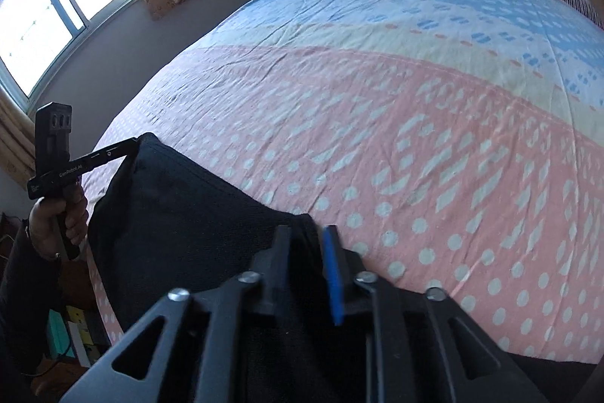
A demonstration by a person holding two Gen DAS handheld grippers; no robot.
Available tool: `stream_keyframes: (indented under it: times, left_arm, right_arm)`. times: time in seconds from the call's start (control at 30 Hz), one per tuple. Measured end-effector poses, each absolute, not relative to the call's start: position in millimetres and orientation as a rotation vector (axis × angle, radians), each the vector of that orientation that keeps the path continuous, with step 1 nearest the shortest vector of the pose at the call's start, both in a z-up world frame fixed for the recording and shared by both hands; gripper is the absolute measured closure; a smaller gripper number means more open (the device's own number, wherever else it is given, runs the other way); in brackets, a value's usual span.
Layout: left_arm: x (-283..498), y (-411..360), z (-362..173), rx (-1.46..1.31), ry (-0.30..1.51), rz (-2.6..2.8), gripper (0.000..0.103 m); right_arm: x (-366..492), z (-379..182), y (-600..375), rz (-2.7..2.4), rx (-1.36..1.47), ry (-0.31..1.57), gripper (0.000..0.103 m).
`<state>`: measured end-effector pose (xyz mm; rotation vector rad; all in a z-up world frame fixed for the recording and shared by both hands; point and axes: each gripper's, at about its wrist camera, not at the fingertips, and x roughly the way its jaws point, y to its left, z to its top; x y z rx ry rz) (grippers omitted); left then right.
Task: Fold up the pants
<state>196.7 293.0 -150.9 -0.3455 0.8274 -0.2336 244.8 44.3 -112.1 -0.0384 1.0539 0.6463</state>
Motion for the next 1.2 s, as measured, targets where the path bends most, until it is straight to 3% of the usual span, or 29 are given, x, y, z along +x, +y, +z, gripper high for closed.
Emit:
stream_keyframes:
  times: [0.03,0.07,0.3,0.53,0.57,0.63,0.7,1.03,1.2]
  left_arm:
    - [191.3,295.9,-149.3,-0.339,0.82,-0.221,0.068]
    - [184.5,298.9,-147.3,-0.328,0.807,-0.21,0.066]
    - [135.4,309.0,-133.1,-0.285,0.716,-0.188,0.065]
    - [154.8,254.4,-145.3,-0.059,0.794,-0.188,0.063]
    - [161.9,248.6,-151.1,-0.008,0.829,-0.15,0.059]
    - [174.1,255.5,-153.6,-0.03,0.823,-0.092,0.032]
    - [187.4,271.2,-155.8,-0.1,0.853,-0.07,0.027]
    - [147.4,286.5,-131.8,-0.138,0.767,0.003,0.028]
    - [129.3,241.3,-97.8,-0.018,0.654,-0.048,0.028]
  right_arm:
    - [240.9,-105.9,47.5,0.649,-0.066,1.029,0.042]
    - [237.1,-100.5,50.3,0.662,-0.08,1.008,0.042]
    - [193.9,-77.2,90.5,0.839,-0.156,0.947,0.042]
    - [171.6,-111.5,128.1,0.816,-0.333,1.011,0.042]
    - [176.4,-119.9,126.2,0.754,-0.365,1.01,0.042]
    - [184.3,-124.2,115.3,0.761,-0.303,1.015,0.042]
    - [186.8,-122.4,110.3,0.733,-0.29,1.009,0.042]
    - [162.4,-101.5,48.3,0.689,-0.194,0.933,0.04]
    - [138.5,-81.4,-27.6,0.59,-0.121,0.879,0.04]
